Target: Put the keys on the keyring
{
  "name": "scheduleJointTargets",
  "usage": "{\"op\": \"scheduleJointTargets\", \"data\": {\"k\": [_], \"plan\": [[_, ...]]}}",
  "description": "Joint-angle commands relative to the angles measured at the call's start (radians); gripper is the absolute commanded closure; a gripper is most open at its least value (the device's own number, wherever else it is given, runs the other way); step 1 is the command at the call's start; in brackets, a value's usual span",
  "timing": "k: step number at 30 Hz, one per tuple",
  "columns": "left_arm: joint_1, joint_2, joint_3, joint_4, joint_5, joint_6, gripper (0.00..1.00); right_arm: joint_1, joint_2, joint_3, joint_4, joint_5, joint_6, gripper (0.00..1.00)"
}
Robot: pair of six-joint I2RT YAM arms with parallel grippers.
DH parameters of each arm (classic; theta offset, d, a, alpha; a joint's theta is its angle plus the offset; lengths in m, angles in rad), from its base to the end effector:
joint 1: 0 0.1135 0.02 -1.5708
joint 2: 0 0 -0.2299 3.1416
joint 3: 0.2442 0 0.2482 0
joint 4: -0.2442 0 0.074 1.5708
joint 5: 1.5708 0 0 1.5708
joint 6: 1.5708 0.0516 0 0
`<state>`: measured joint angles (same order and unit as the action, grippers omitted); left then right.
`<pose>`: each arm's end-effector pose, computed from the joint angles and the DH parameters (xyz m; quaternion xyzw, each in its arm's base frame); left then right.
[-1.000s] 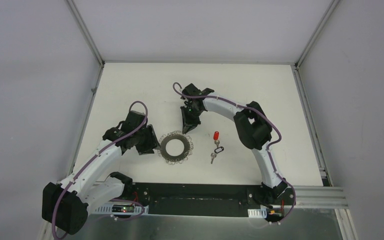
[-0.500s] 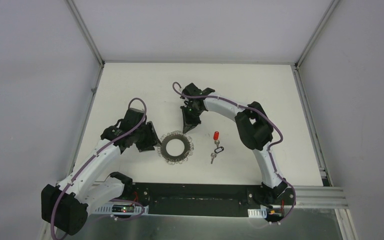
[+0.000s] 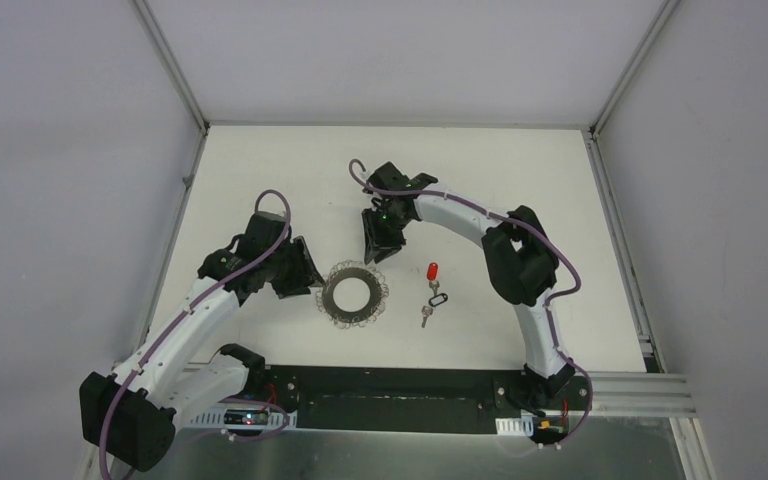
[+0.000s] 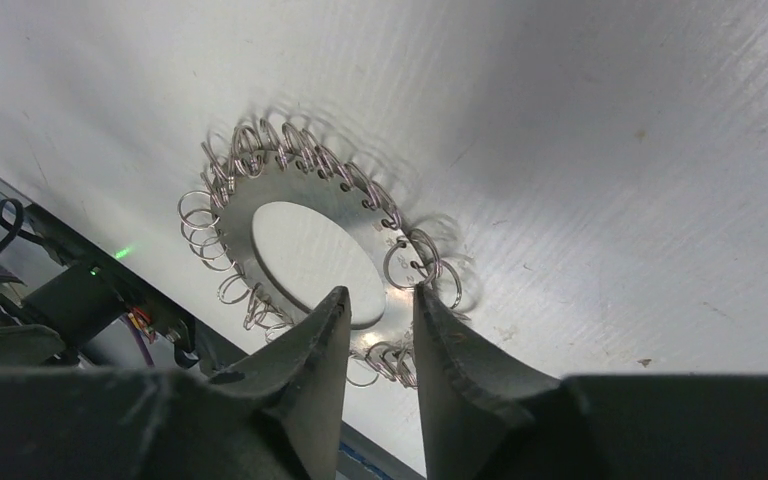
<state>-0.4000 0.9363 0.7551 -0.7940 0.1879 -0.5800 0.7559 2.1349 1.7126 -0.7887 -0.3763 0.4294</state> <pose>0.1817 -0.0873 0.2111 -0.0581 0.9504 -0.2166 0.2155 0.3000 0.3088 0.1496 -0.1901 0.9482 0.2508 0.0430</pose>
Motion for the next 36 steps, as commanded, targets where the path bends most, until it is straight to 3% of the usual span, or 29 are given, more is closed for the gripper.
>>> {"op": "scheduleJointTargets", "data": {"k": [1, 16, 36], "plan": [[-0.005, -0.016, 0.03, -0.005, -0.004, 0.014, 0.56, -0.009, -0.037, -0.02, -0.004, 0.019, 0.066, 0.7], [-0.005, -0.004, 0.021, -0.005, -0.002, 0.012, 0.56, -0.02, -0.044, -0.12, 0.098, -0.052, 0.242, 0.7], [-0.005, -0.006, 0.003, -0.005, -0.004, 0.004, 0.56, -0.005, -0.117, -0.153, 0.109, 0.001, 0.235, 0.68]]}}
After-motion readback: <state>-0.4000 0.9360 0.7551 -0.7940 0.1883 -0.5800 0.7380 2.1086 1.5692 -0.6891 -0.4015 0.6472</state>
